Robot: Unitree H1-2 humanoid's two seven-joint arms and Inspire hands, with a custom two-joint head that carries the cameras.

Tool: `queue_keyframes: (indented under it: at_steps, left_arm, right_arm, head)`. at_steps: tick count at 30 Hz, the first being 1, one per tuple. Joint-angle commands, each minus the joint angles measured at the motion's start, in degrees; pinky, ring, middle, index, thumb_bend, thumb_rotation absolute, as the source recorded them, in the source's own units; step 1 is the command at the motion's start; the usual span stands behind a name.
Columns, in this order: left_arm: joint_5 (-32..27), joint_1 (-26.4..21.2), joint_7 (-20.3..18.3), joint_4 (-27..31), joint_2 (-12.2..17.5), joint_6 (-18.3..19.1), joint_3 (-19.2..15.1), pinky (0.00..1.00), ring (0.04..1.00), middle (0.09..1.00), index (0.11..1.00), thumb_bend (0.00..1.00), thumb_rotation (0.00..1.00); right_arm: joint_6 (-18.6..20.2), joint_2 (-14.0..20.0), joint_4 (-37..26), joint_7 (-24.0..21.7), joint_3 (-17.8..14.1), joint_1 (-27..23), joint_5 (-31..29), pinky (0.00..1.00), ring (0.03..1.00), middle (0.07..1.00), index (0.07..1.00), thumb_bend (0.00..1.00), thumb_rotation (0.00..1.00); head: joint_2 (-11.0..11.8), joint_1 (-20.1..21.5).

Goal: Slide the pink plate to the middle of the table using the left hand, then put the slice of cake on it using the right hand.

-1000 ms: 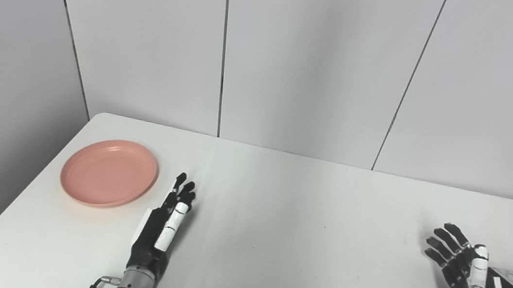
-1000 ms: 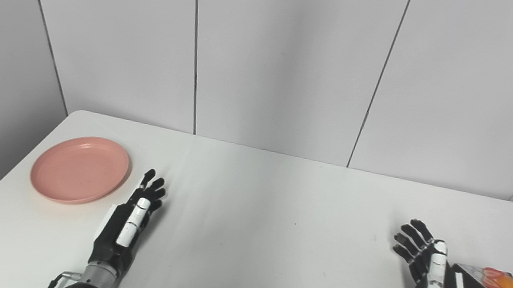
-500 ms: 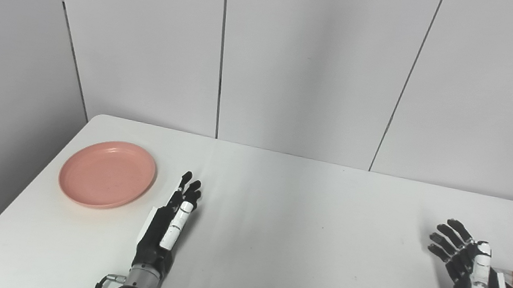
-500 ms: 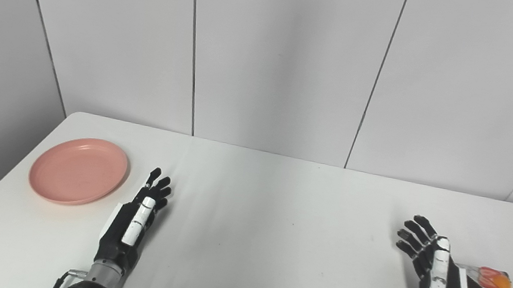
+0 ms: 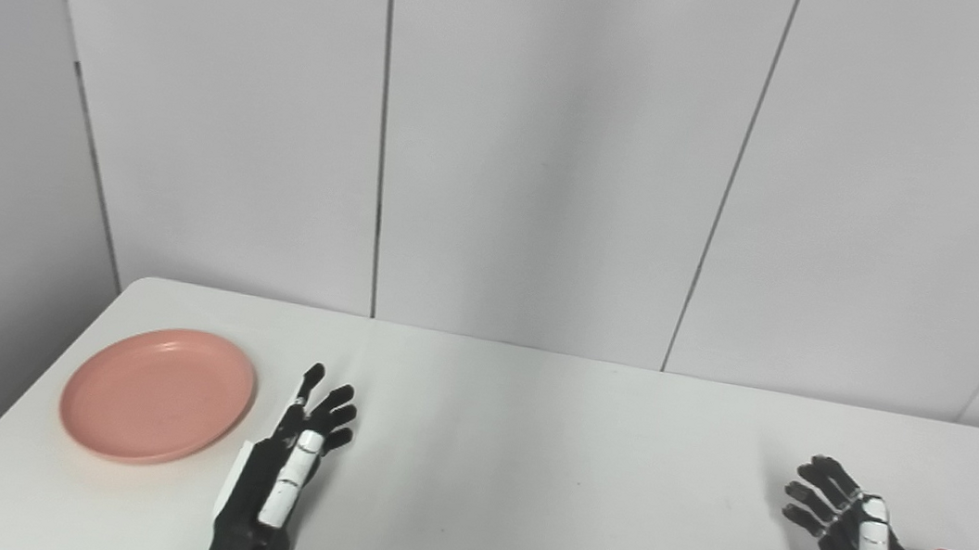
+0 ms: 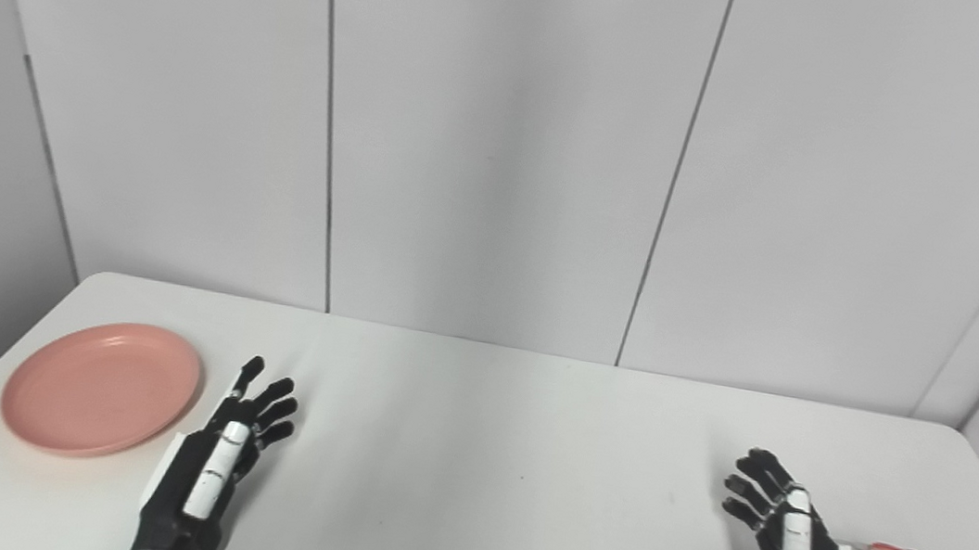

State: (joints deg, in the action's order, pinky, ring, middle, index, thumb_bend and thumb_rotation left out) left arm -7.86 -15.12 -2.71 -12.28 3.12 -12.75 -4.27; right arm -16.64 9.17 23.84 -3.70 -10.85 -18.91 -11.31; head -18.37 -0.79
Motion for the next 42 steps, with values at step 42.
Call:
queue_keyframes:
  at_steps: [42]
  left_arm:
    - [5.22, -31.89, 3.40, -38.05, 29.07, -14.15, -10.74, 0.71, 0.784, 0.812, 0.838, 0.87, 0.84]
  right_arm:
    - [2.21, -5.10, 1.98, 1.13, 2.81, 6.96, 2.13, 0.72, 0.748, 0.746, 0.783, 0.86, 1.00]
  head:
    - [-2.01, 1.78]
